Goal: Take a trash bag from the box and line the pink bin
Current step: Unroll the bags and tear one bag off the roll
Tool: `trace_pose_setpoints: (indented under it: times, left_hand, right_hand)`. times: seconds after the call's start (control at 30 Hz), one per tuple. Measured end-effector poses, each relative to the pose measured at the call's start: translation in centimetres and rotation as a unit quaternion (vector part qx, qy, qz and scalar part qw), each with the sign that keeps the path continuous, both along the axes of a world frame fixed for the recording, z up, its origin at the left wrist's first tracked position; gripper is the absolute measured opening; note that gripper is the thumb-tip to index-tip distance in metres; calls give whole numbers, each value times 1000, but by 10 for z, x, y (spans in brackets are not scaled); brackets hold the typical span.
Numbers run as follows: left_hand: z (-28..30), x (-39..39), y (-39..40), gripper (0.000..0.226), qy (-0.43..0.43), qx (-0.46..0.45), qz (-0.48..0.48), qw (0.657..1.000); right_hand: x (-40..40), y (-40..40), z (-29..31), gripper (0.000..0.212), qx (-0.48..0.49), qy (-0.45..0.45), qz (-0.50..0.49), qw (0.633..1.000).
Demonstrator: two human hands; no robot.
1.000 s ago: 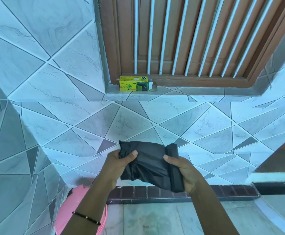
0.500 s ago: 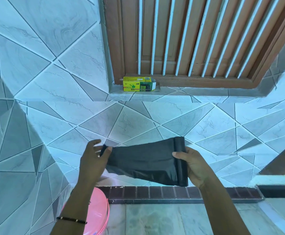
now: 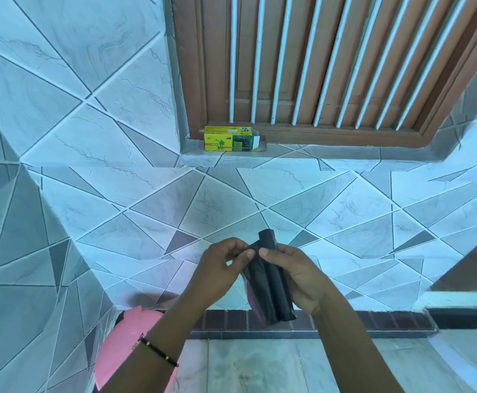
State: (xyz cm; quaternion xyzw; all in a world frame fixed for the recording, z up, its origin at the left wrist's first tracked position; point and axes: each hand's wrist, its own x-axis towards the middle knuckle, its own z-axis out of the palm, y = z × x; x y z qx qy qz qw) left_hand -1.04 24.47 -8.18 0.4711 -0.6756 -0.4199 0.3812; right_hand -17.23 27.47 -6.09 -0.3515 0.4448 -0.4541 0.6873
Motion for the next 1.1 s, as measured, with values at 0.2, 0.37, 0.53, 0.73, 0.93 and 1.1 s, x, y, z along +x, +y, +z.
trace_pose_setpoints:
  times: [0.2,0.37,0.53,0.73,0.93,1.1]
  left_hand:
    - [12,10,2,11,31,5,29,999]
    - [15,29,-4,7,2,20,35,999]
    - [16,53,-16,8,-54,-13,62,997]
    - [4,49,-21,30,-51,0,53,997]
    - [4,7,-10,29,-13,0,-15,1000]
    - [4,14,-16,22,-20,-21,33,999]
  right_hand:
    - [-24,3,-4,59,71,-109,25,991]
    - [-43,3,-5,63,36,-47,-11,998]
    - [-52,2,-4,59,31,-11,-36,999]
    - [-28,-1,-1,45,-4,-5,-51,999]
    - [10,-5,-4,43,-7,-24,10,1000]
    - [-4,-8,-9,46,-7,-24,4,1000]
